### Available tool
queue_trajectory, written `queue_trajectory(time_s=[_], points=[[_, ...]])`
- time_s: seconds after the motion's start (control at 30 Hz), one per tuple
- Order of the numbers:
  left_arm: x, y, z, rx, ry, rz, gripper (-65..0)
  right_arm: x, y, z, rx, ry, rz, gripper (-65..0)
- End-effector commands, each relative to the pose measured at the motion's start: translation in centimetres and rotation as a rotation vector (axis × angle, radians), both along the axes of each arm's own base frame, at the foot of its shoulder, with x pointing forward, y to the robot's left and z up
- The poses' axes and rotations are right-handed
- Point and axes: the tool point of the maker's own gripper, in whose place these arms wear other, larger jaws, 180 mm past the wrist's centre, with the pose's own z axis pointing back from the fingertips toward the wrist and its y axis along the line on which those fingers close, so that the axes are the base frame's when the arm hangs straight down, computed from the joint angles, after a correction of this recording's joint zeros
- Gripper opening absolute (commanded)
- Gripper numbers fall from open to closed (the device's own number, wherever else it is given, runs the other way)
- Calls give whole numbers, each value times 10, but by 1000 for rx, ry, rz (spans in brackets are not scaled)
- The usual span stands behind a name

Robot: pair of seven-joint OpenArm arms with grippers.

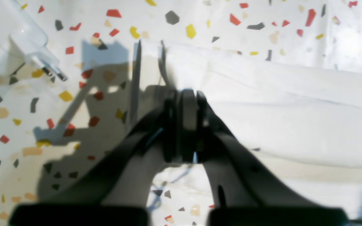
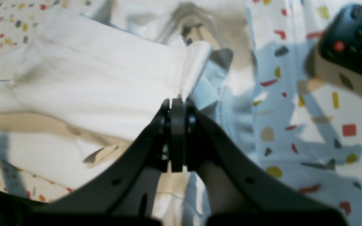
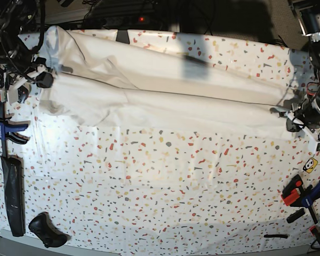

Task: Fold the T-shirt properly
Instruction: 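Lower the folded strip and regrasp its ends with both grippers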

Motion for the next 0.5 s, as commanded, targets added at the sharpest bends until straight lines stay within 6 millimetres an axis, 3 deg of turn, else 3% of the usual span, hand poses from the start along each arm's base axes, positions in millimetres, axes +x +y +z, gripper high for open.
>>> queue_trajectory(time_s=[0.0,0.2,0.47], points=[[10,7,16,21,-54,5,-650,2,-9,8,-31,-20,-17,-650],[11,7,17,21,-61,6,-650,-12,-10,-2,-36,27,-27,-650],[11,-3,14,1,-63,-10,-642,-13,-4,-5,-14,26,-31,-650]])
